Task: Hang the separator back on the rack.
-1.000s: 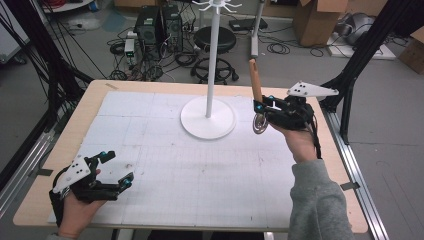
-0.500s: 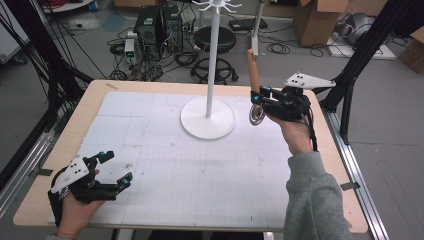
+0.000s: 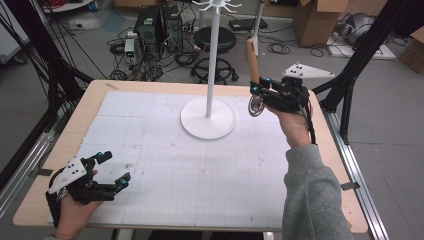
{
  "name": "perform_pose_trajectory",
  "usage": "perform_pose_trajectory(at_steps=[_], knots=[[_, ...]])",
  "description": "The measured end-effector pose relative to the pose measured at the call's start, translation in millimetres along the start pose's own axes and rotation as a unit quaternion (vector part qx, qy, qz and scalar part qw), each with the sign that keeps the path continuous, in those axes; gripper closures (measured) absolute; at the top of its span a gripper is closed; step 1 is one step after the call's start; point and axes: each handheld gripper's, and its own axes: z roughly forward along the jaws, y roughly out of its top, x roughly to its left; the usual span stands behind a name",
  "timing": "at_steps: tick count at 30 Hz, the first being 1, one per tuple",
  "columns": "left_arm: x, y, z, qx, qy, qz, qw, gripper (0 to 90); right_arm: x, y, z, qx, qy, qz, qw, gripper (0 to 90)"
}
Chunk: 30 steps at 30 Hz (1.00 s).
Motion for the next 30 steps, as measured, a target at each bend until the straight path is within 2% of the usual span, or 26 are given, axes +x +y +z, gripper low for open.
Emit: perform_pose_trajectory(at_steps=[17,30], knots=[[2.3,-0.1,-3.8,-0.007,0.003,-0.006,1.0,1.8,-0.5,27.3,12.2,-0.007,-0.01,-0.003,0.9999,69.1],[2.7,0.1,-5.2,-0.006,0.003,-0.006,1.0,1.8,-0.3,39.3,21.9,-0.012,-0.018,0.003,0.9998,69.1]])
